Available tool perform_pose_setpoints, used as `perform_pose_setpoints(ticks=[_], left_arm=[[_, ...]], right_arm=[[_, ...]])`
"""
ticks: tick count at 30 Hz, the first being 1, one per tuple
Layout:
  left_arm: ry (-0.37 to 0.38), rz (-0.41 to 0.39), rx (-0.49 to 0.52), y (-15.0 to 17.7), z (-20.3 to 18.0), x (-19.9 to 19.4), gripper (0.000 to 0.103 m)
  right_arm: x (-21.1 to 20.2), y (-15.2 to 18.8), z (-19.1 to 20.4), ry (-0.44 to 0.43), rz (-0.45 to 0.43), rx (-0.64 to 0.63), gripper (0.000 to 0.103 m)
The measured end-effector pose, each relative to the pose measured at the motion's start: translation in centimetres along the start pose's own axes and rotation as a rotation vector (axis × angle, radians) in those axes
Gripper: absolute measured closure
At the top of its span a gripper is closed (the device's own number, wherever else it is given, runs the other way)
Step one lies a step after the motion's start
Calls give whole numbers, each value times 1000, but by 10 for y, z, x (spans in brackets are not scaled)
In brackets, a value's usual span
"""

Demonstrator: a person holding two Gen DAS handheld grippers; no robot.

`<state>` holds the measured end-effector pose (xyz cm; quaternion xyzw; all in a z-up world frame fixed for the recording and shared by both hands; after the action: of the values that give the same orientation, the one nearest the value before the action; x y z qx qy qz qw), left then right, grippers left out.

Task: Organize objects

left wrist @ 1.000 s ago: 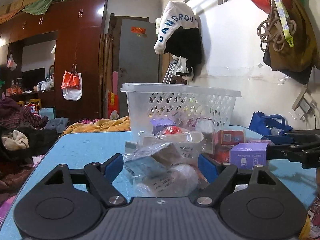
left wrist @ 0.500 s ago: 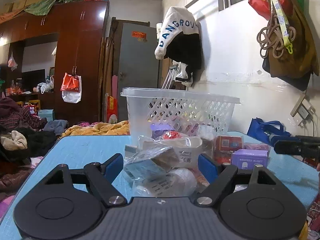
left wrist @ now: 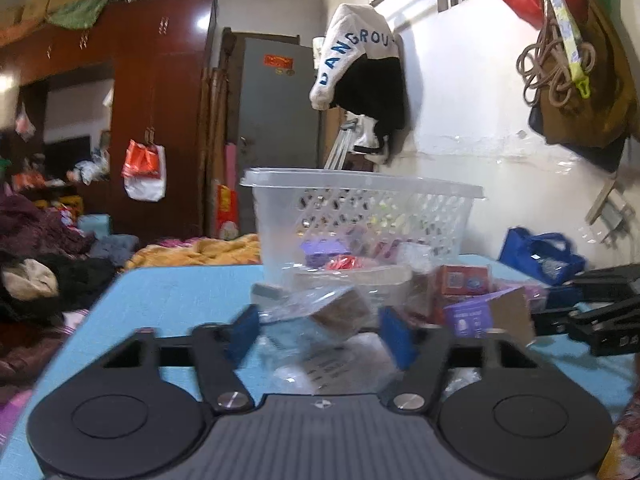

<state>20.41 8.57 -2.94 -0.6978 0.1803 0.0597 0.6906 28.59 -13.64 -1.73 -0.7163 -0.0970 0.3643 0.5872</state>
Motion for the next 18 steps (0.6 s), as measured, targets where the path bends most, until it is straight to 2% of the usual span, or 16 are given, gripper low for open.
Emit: perform_pose_setpoints(ticks=[7, 15, 18], left_arm=[[4, -49, 2, -2, 1, -7, 42], [14, -138, -40, -18, 7, -26, 43], [39, -171, -63, -28, 8, -31, 43]], right_arm=[[-11, 0, -4, -1, -56, 17, 61], [-20, -8, -9, 15, -125, 46, 61], [-27, -19, -13, 26, -152, 62, 61]])
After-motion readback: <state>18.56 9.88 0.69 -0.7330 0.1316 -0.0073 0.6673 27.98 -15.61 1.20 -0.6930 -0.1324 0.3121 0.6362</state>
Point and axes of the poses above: each gripper's, at about its wrist camera, not at the fingertips, and x roughly the way its jaws point, z to its left, y to its underside, the point moved 10 cm from there along x, roughly the way its jaws point, and after that the axes turned 3 degrees about z, right-handed, at the moved point
